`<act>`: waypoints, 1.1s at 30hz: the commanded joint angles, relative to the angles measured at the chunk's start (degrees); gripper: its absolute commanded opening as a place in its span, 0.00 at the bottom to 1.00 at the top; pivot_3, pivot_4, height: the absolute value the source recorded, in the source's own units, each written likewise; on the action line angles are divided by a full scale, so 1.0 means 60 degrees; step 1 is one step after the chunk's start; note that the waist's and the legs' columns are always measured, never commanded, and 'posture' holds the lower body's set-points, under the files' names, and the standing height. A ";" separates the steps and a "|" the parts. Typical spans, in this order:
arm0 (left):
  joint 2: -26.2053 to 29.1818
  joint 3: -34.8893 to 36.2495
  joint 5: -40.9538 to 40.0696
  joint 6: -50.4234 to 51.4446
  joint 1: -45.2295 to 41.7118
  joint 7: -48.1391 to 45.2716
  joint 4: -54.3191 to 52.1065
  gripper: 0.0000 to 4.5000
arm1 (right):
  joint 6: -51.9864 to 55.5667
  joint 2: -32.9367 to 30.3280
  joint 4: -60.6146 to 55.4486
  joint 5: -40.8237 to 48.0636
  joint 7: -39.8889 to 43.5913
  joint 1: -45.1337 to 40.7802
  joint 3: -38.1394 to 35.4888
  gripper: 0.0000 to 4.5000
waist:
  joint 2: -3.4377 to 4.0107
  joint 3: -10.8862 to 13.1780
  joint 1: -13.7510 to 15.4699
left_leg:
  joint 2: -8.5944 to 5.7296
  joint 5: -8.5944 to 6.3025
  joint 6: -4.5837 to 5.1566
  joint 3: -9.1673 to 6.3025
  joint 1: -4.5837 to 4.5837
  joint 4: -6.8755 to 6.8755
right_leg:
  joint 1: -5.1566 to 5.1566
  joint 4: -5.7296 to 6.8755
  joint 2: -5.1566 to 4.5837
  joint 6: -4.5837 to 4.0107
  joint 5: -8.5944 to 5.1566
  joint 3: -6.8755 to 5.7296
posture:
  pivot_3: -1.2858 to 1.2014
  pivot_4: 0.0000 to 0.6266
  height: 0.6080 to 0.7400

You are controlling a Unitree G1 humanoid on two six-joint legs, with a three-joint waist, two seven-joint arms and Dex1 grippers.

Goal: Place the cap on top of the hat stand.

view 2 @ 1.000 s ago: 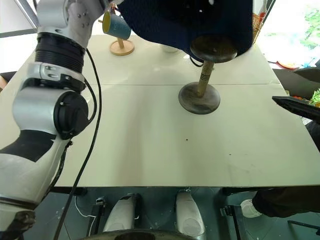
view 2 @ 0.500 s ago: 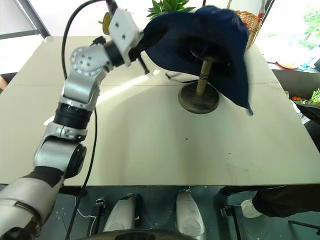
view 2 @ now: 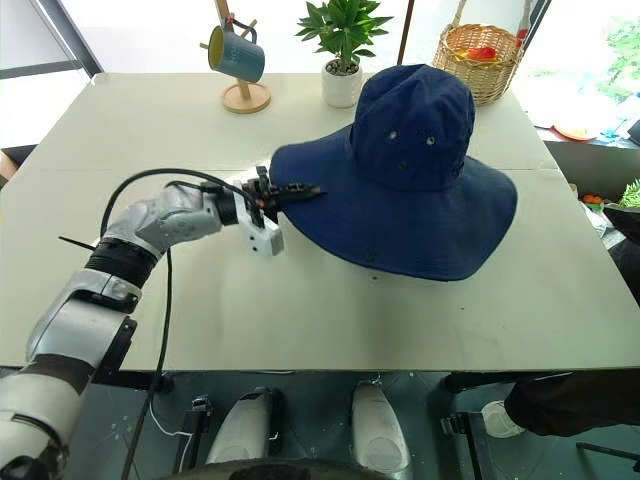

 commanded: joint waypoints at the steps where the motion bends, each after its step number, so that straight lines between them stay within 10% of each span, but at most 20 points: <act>1: 0.0171 -0.0358 0.0820 0.0152 -0.0496 0.1179 0.0647 0.01 | 0.0018 -0.0258 0.0027 0.0232 -0.0223 -0.0254 -0.0082 1.00 | 0.0000 0.0000 -0.0008 | 0.0000 0.0000 0.0000 0.0000 0.0000 0.0000 | -0.0002 0.0000 0.0000 0.0000 0.0000 0.0000 | 0.52 0.24 1.00; 8: 0.0246 -0.0666 0.0852 0.0058 -0.1114 0.2062 0.1122 0.01 | -0.0016 -0.0196 0.0156 0.0387 -0.0515 -0.0471 0.0454 1.00 | 0.0000 0.0000 -0.0010 | 0.0000 0.0000 -0.0001 0.0001 -0.0002 -0.0010 | -0.0007 0.0000 -0.0001 0.0002 0.0000 0.0000 | 0.52 0.24 1.00; 17: 0.1006 -0.0452 -0.0042 -0.0559 -0.0734 0.1513 0.0781 0.94 | -0.0706 -0.0113 0.0225 0.0194 -0.0670 -0.0542 0.1218 1.00 | 0.0000 0.0000 0.0002 | 0.0000 0.0000 -0.0001 0.0002 -0.0004 -0.0030 | -0.0020 0.0003 -0.0002 0.0008 0.0001 0.0000 | 0.52 0.24 1.00; 23: 0.1948 0.0032 -0.3515 0.0417 0.0155 -0.1381 0.0901 0.97 | -0.1246 -0.0331 0.0600 -0.0004 -0.0326 -0.0498 0.1682 1.00 | 0.0004 -0.0002 -0.0016 | 0.0001 0.0001 -0.0001 0.0003 0.0001 -0.0036 | -0.0024 0.0009 0.0000 0.0008 0.0001 0.0000 | 0.52 0.24 1.00; 29: 0.2498 0.2182 -1.1222 1.0639 0.0550 -0.8084 -0.2394 0.97 | -0.1975 -0.0613 0.1332 -0.0421 0.0306 -0.0400 0.2271 1.00 | -0.0005 0.0004 0.0013 | 0.0007 0.0001 0.0001 0.0004 -0.0010 -0.0029 | -0.0029 0.0023 0.0001 0.0001 0.0000 -0.0003 | 0.52 0.24 1.00; 33: 0.3127 0.2944 -1.3293 1.5227 -0.0571 -0.9907 -0.3286 0.97 | -0.2419 -0.0899 0.1995 -0.0649 0.0587 -0.0670 0.2797 1.00 | -0.0001 0.0002 -0.0020 | 0.0004 0.0001 0.0001 0.0000 -0.0021 -0.0008 | -0.0028 0.0022 -0.0001 0.0005 -0.0002 -0.0004 | 0.52 0.24 1.00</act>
